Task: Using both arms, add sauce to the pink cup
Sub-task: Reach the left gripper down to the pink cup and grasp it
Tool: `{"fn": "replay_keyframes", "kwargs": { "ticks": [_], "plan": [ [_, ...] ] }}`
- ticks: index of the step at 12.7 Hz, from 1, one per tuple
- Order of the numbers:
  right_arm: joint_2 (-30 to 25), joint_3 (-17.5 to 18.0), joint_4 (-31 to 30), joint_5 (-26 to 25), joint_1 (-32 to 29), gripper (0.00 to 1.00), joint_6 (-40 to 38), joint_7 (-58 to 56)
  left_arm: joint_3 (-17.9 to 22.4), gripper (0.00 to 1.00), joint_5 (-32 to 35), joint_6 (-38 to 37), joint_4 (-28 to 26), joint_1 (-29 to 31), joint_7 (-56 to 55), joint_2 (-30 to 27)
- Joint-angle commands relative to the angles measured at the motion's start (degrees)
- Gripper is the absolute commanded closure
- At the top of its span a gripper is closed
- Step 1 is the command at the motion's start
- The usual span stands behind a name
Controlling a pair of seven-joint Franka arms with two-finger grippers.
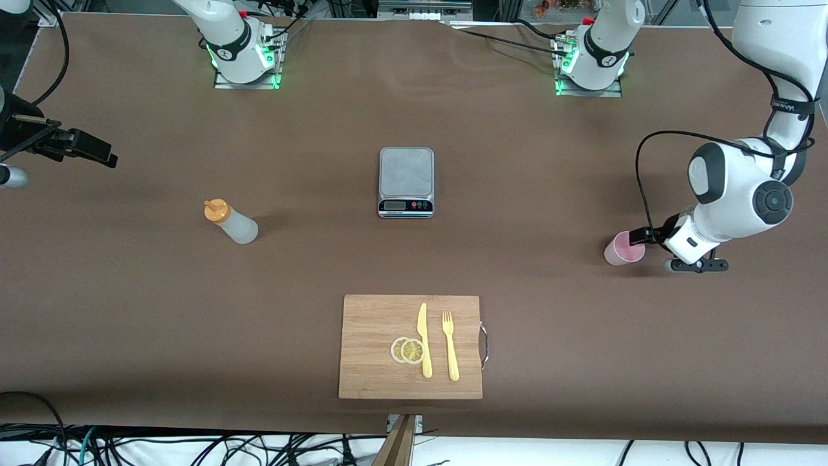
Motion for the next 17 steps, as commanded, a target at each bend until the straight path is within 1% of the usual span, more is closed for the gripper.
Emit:
{"fn": "replay_keyframes", "kwargs": {
  "ticks": [1, 2, 3, 4, 8, 9, 11, 13, 14, 15, 17],
  "plan": [
    [-0.18, 0.7, 1.63, -0.81, 0.41, 0.0, -1.55, 0.37, 0.21, 0.41, 0.82, 1.06, -1.11, -0.45, -0.22, -0.72],
    [-0.26, 0.26, 1.63, -0.73, 0.24, 0.0, -1.55, 0.11, 0.21, 0.67, 0.74, 0.89, -1.02, -0.62, -0.49, -0.81],
    [-0.18, 0.08, 1.63, -0.55, 0.15, 0.0, -1.46, 0.1, 0.12, 0.89, 0.73, 0.45, -0.93, -0.8, -1.27, -0.81],
    [-0.09, 0.08, 1.63, -0.46, 0.15, 0.0, -1.29, 0.19, 0.12, 1.0, 0.73, 0.27, -0.84, -0.97, -2.76, -0.9],
    [-0.18, 0.34, 1.63, -0.73, 0.24, 0.0, -1.37, 0.1, -0.14, 1.0, -0.05, -0.6, 0.38, -2.64, -3.74, -1.16],
    [-0.18, 0.35, 1.63, -0.73, 0.24, 0.0, -1.37, 0.19, -0.23, 1.0, -0.32, -2.52, 1.69, -3.69, -4.09, -1.25],
    [-0.18, 0.35, 1.54, -0.73, 0.24, 0.0, -1.37, 0.1, -0.41, 1.0, -2.86, -8.92, 6.51, -6.76, -7.16, -1.25],
    [-0.18, 0.35, 1.54, -0.73, 0.24, 0.0, -1.46, 0.19, -0.76, 1.0, -3.04, -14.12, 10.91, -10.45, -9.96, -1.43],
    [-0.09, 0.35, 1.54, -0.55, 0.24, 0.0, -1.38, 0.45, -1.54, 1.0, -3.13, -16.14, 12.67, -12.3, -11.9, -1.43],
    [0.08, 0.35, 1.63, -0.55, 0.24, 0.0, -0.85, 0.19, -2.68, 1.0, -4.52, -17.64, 13.91, -13.88, -14.09, -1.43],
    [-0.09, 0.35, 1.54, -0.29, 0.24, 0.0, -1.37, 0.19, -4.79, 1.0, -8.65, -18.36, 15.15, -16.96, -15.34, -1.43]
  ]
}}
